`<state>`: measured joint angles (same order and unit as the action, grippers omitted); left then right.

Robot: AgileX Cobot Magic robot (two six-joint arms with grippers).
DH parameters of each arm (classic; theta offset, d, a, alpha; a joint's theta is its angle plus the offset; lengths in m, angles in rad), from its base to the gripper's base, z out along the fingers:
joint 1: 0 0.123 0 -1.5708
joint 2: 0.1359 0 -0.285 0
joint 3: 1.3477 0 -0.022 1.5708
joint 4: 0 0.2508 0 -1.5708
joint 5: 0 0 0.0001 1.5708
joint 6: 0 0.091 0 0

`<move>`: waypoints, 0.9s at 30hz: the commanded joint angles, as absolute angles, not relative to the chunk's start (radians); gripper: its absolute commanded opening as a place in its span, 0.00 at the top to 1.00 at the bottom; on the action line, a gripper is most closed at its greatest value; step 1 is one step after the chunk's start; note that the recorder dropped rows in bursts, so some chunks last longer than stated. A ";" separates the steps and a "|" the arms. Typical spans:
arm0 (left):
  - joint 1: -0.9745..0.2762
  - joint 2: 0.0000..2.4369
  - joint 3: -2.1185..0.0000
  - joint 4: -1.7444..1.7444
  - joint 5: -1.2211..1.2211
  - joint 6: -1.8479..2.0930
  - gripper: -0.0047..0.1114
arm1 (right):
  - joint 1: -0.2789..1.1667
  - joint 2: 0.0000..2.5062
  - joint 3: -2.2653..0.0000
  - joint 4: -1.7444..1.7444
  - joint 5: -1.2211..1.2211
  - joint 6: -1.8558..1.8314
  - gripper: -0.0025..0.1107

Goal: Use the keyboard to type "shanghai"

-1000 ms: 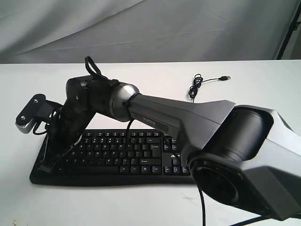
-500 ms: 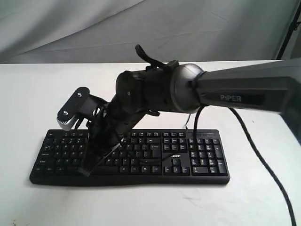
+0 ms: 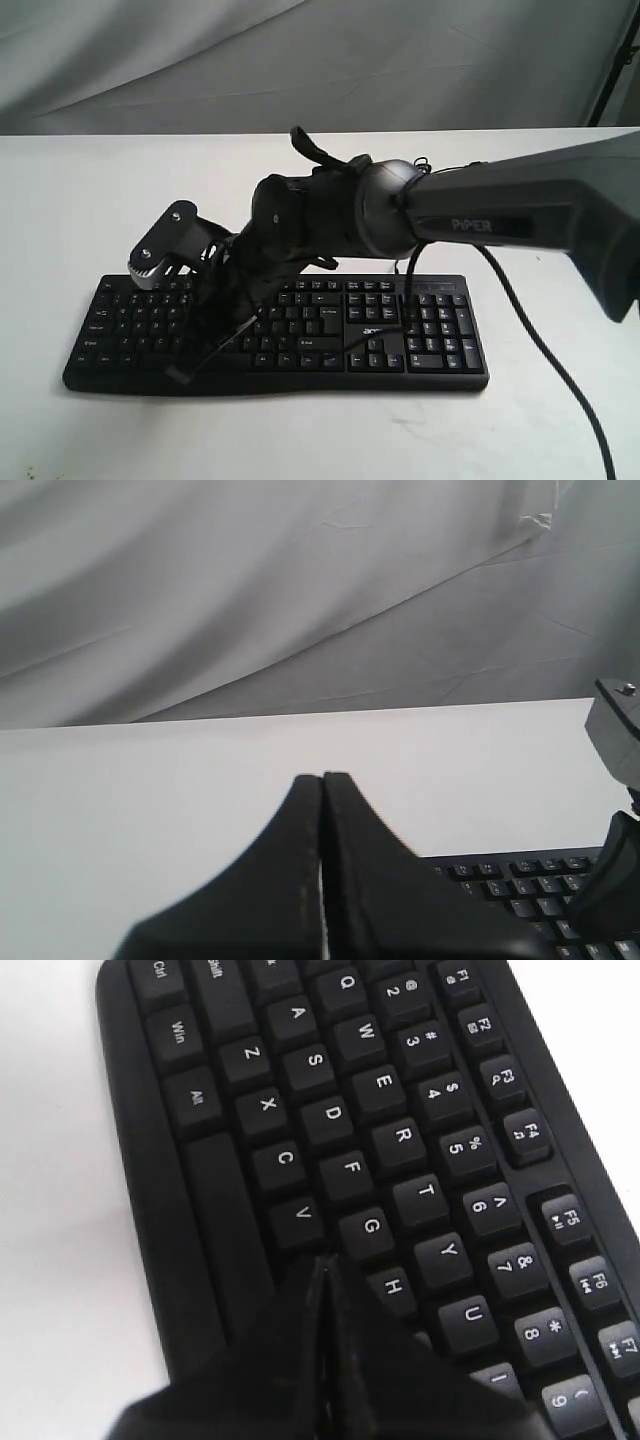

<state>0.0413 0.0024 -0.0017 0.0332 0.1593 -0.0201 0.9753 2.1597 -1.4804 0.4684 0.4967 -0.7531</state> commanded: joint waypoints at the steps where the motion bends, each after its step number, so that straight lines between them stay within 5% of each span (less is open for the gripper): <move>1: 0.035 0.000 0.000 0.033 0.153 -0.023 0.96 | 0.973 2.168 -1.480 0.473 0.488 -0.755 0.98; 27: 0.035 0.000 0.000 0.033 0.153 -0.023 0.96 | 0.953 2.206 -1.480 0.488 0.490 -0.755 0.98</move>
<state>0.0413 0.0024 -0.0017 0.0332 0.1593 -0.0201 0.9568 2.2052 -1.4804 0.4868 0.4900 -0.7531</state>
